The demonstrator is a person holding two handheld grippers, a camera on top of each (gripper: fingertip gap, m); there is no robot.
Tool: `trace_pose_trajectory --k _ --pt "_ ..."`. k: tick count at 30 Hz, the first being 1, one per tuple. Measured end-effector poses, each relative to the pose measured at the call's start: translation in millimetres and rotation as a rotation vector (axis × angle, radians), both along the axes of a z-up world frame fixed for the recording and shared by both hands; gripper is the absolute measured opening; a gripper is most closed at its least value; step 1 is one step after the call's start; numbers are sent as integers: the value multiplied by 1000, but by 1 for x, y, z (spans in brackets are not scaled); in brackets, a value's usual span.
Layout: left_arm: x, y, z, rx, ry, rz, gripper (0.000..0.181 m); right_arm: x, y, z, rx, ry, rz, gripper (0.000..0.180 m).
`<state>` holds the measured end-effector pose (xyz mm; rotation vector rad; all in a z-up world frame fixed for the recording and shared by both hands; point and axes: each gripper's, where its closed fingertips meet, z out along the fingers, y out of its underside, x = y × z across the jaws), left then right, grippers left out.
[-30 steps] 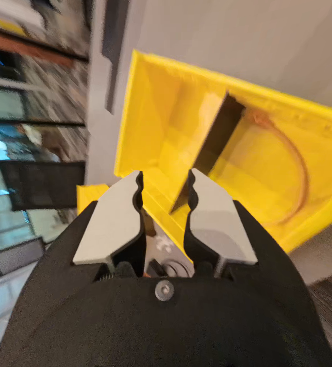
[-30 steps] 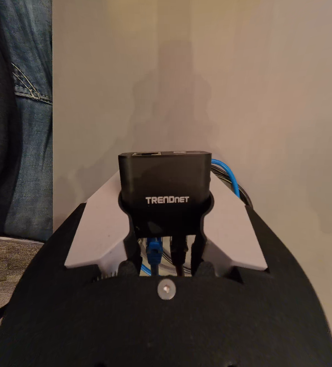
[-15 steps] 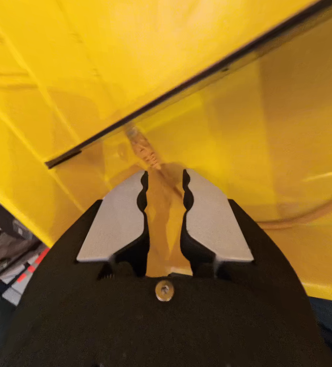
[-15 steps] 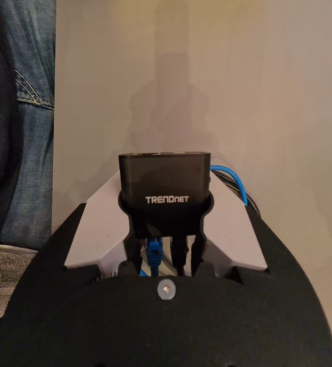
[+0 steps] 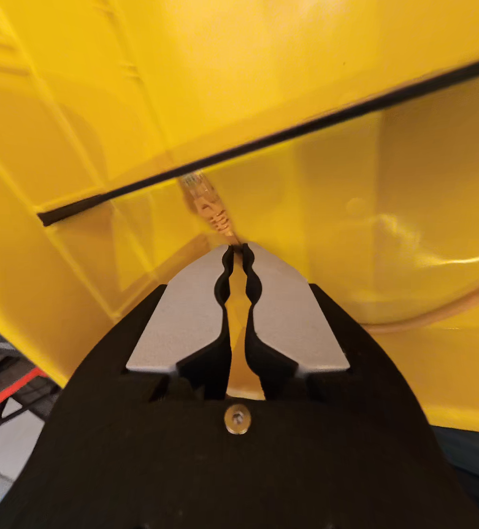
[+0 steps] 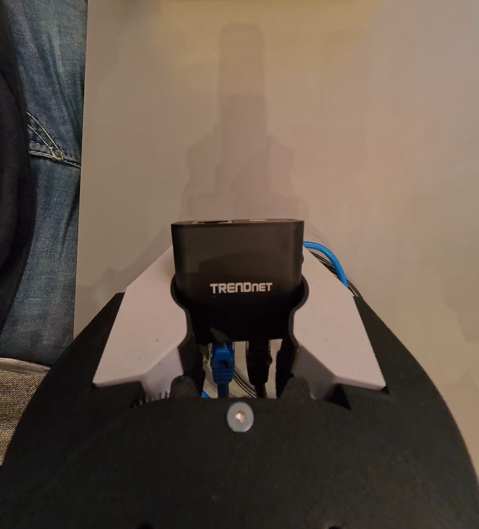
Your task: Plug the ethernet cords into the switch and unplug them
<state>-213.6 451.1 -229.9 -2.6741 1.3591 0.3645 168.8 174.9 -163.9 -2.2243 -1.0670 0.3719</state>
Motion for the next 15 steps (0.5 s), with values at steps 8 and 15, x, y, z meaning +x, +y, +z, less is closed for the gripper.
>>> trace_pose_trajectory --k 8,15 --pt "37 -19 24 -24 -283 -195 5 1 1 2 4 1 0 73" --pt "43 -13 8 -1 -152 -232 18 -1 1 0 1 -5 7 73"
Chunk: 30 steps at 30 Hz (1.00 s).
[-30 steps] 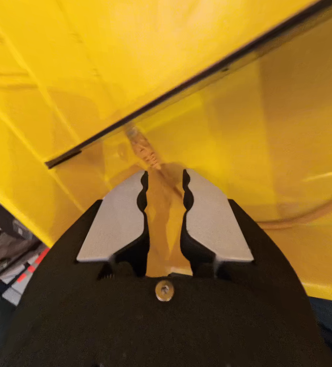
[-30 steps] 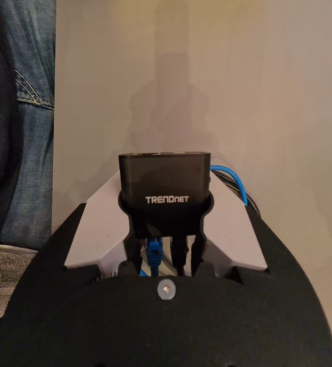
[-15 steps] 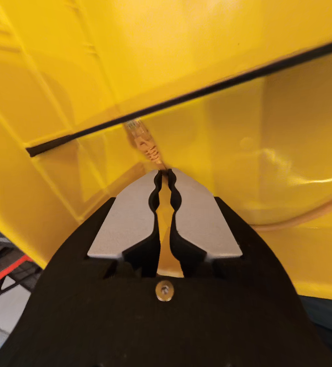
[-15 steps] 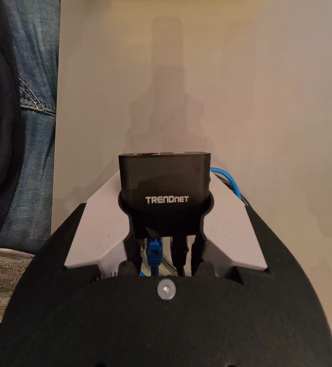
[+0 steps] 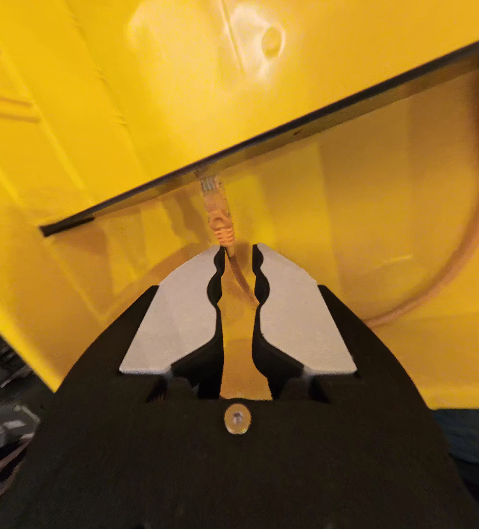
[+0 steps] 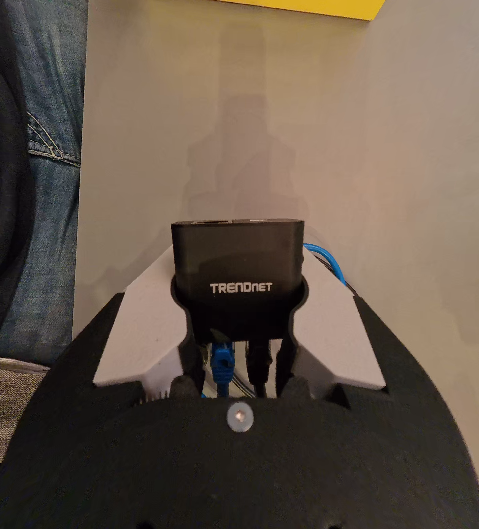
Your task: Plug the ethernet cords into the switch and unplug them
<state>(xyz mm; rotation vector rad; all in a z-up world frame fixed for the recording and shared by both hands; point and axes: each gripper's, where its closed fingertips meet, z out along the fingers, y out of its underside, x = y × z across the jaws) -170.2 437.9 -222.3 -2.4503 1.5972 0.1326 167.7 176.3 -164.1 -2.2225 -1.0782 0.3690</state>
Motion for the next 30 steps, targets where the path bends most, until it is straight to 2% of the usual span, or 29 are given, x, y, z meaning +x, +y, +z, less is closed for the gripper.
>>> trace_pose_trajectory --k 3,7,12,15,19,24,30 --pt "2 9 -7 33 28 16 7 0 0 1 6 2 0 73" --pt "3 14 -3 58 7 20 5 0 0 2 18 9 -4 73" --pt "-1 26 21 158 -51 78 5 2 1 4 31 22 -10 73" --pt "-7 26 30 164 -76 128 5 2 0 3 32 22 -12 73" --pt "-1 18 47 165 -164 116 5 3 -1 4 41 21 -18 73" --pt "15 5 98 283 -222 5 5 5 1 9 70 43 -30 73" --pt "59 -24 197 524 -293 -193 5 9 3 15 110 52 -41 73"
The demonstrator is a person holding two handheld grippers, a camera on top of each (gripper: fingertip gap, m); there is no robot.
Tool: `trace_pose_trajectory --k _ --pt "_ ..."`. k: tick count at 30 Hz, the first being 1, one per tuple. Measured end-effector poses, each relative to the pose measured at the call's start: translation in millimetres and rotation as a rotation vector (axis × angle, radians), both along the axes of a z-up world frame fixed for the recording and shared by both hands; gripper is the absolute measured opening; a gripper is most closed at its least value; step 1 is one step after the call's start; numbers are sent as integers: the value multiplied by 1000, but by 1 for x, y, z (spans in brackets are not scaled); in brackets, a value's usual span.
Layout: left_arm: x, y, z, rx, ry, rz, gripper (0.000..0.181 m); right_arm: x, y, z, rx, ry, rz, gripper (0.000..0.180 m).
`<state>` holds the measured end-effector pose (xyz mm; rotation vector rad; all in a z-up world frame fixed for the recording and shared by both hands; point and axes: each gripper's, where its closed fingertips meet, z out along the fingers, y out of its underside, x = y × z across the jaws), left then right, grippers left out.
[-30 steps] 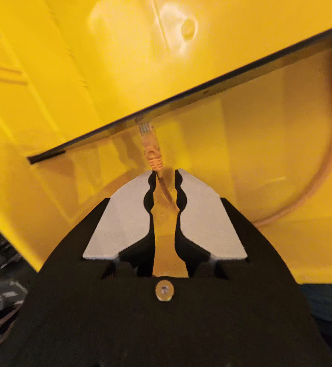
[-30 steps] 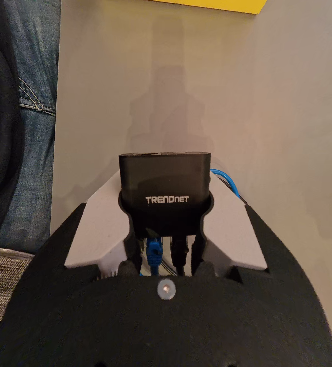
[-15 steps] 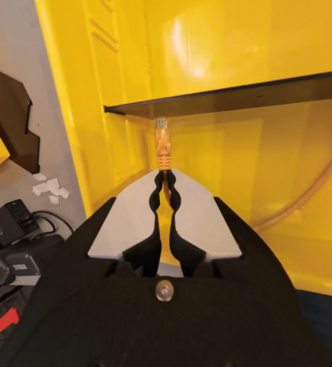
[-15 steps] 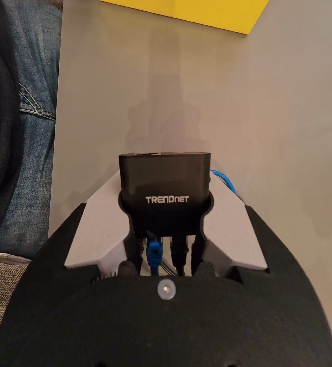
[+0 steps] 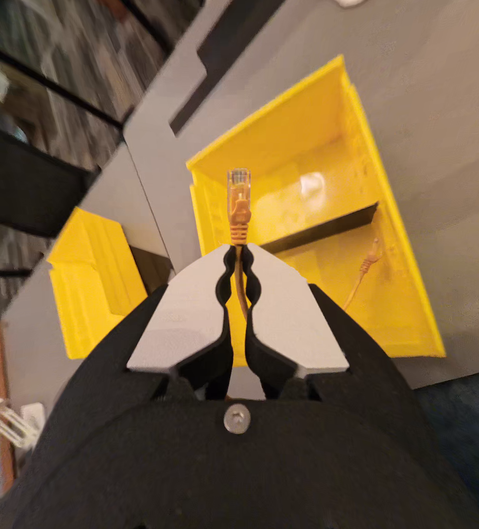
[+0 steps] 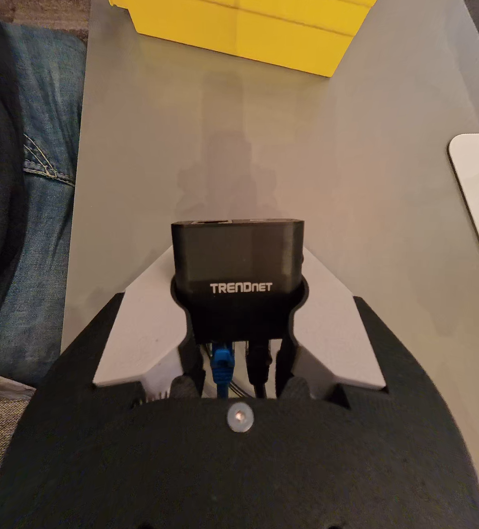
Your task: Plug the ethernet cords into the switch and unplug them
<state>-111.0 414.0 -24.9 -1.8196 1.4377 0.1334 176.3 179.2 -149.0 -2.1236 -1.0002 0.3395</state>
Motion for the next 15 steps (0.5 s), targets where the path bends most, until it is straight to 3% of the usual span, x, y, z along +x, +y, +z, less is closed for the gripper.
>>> trace_pose_trajectory --k 4,7,15 --pt "56 -40 54 71 -26 -186 5 2 1 3 25 4 -8 73" --pt "101 -70 74 103 -2 -324 5 5 2 5 39 -2 -17 72" --pt "196 -142 76 61 62 -619 5 15 0 4 19 -49 -27 73"
